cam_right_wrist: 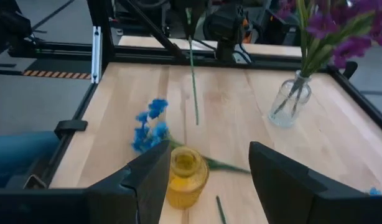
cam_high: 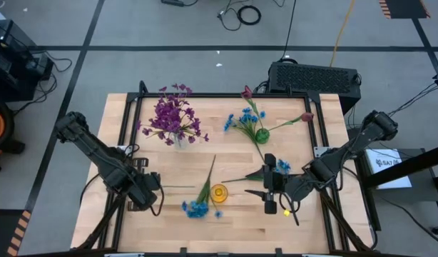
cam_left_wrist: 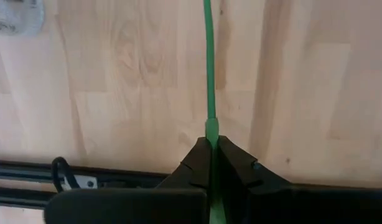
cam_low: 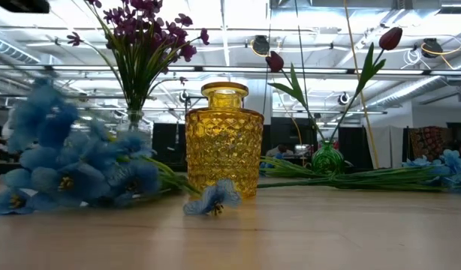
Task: Sort flowers into vase by color
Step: Put the red flower into the green vase
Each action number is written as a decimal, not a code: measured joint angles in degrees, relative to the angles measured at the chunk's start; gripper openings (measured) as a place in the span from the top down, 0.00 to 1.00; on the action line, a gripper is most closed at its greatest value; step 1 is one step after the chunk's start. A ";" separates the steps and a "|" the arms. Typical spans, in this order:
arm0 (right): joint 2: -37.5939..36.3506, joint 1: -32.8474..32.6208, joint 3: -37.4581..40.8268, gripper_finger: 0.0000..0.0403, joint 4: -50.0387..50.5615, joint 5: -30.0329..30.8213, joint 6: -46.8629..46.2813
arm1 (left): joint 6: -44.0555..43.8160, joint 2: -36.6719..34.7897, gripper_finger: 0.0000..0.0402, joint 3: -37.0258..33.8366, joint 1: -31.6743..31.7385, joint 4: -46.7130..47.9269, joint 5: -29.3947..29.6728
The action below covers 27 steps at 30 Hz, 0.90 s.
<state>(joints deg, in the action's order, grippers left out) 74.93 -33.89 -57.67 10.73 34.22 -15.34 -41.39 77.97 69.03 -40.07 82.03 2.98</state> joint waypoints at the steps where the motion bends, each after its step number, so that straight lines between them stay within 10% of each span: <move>1: 0.67 0.29 0.00 0.48 -1.16 -0.02 0.96 | 0.17 0.00 0.96 0.90 0.00 0.24 0.01; 16: 9.05 4.28 0.00 0.48 -28.93 -8.87 10.28 | 13.05 0.71 0.96 6.09 2.82 -18.45 17.38; 27: 16.67 6.47 -11.12 0.43 -13.87 -6.96 10.50 | 16.37 5.40 0.96 6.06 12.58 -25.22 17.04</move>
<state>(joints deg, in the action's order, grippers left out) 91.60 -27.42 -68.79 -3.14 27.26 -4.84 -25.02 83.38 75.09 -27.50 56.81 20.02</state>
